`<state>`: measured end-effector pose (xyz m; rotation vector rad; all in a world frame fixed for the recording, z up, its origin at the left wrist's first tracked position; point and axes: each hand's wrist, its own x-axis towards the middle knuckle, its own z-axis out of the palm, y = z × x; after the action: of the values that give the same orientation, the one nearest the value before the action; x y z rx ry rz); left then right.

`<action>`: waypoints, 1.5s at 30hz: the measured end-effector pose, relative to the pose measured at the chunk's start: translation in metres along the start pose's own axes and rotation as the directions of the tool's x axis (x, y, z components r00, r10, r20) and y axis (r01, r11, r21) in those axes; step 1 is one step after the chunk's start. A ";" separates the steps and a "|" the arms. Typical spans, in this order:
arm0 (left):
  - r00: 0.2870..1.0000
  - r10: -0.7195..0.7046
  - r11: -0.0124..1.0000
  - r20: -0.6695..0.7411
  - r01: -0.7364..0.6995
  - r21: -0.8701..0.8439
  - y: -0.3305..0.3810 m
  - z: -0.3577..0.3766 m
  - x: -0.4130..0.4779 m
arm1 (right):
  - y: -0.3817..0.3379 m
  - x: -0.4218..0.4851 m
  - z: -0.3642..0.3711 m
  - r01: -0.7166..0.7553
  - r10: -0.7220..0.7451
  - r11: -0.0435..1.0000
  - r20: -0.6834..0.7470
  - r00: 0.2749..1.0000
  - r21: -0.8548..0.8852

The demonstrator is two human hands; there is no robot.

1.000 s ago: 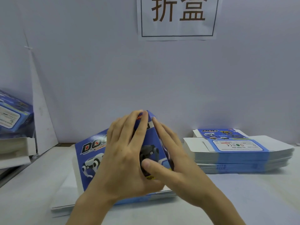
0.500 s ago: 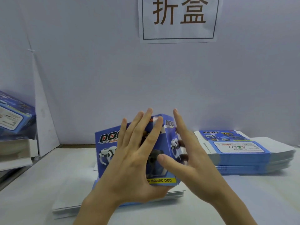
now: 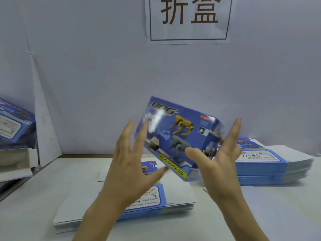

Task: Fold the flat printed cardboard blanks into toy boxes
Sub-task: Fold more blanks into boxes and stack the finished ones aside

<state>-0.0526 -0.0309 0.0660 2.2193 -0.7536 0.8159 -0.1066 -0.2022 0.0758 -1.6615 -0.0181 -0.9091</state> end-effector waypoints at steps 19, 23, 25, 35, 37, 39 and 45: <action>0.876 -0.270 0.659 0.400 0.471 -0.586 -0.041 0.020 -0.008 | 0.019 0.014 -0.009 -0.299 0.236 0.941 0.328 0.915 0.156; 0.832 -0.288 0.473 0.474 0.554 -0.685 -0.044 0.013 -0.009 | 0.020 0.010 -0.003 -0.263 0.225 0.962 0.326 0.918 0.076; 0.815 -0.290 0.373 0.502 0.579 -0.725 -0.044 0.001 -0.006 | 0.017 0.008 0.000 -0.241 0.208 0.969 0.334 0.920 0.061; 0.709 -0.377 0.498 0.595 0.697 -0.515 -0.033 -0.034 -0.006 | 0.011 0.010 -0.007 -0.302 0.244 0.949 0.409 0.879 0.084; 0.720 -0.414 0.493 0.558 0.692 -0.527 -0.027 -0.033 -0.007 | 0.014 0.011 -0.005 -0.328 0.274 0.940 0.369 0.888 0.093; 0.744 -0.468 0.477 0.477 0.667 -0.573 -0.021 -0.034 -0.006 | 0.014 0.011 -0.002 -0.363 0.299 0.924 0.361 0.883 0.121; 0.768 -0.536 0.527 0.350 0.629 -0.572 -0.022 -0.046 -0.002 | 0.016 0.012 -0.002 -0.410 0.320 0.894 0.382 0.867 0.180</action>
<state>-0.0539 0.0168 0.0841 1.6685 -0.2225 0.0136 -0.0919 -0.2139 0.0696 -1.4916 -0.0519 -0.3021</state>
